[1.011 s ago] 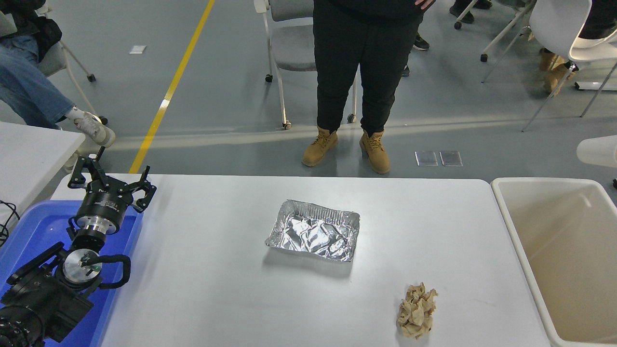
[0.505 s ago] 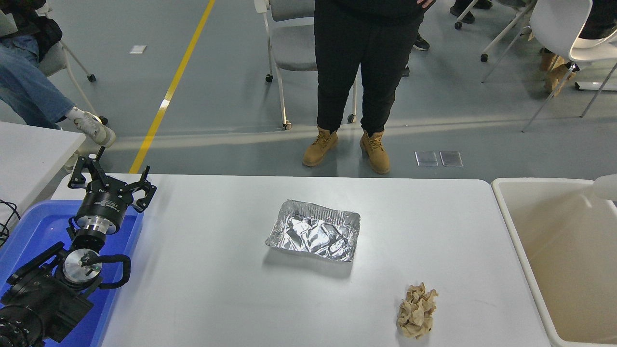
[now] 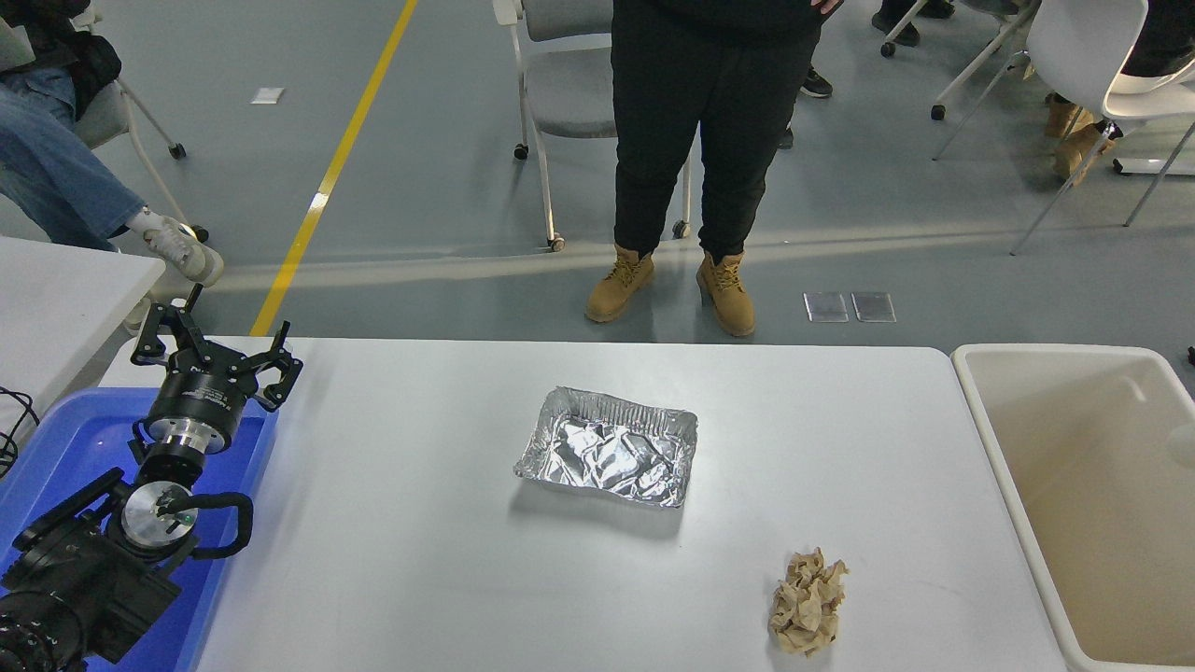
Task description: Clean the table surface
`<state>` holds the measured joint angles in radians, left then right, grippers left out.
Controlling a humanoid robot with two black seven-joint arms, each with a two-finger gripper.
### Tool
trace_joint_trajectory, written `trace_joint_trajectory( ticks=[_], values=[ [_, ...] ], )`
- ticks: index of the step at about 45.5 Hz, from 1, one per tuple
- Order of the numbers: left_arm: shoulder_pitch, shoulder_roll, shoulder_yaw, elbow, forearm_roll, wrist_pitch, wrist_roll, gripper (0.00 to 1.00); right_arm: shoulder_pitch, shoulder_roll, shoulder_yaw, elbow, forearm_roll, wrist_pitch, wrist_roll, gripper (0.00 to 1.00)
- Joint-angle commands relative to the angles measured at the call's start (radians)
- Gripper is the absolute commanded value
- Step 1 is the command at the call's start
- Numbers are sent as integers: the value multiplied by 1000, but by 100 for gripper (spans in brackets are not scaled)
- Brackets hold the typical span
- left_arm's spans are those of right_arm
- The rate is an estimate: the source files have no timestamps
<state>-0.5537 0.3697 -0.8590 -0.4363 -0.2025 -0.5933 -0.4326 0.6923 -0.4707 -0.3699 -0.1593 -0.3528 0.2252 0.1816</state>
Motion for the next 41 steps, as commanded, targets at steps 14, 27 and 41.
trace_joint_trajectory(
  ticks=[14, 27, 41],
  values=[
    [0, 0, 0, 1, 0, 0, 0, 100, -27, 135, -7, 0, -15, -70, -80, 0],
    [0, 0, 0, -1, 0, 0, 0, 100, -28, 139, -7, 0, -15, -72, -85, 0],
    [0, 0, 0, -1, 0, 0, 0, 100, -31, 139, 5, -3, -3, -127, -85, 19]
  ],
)
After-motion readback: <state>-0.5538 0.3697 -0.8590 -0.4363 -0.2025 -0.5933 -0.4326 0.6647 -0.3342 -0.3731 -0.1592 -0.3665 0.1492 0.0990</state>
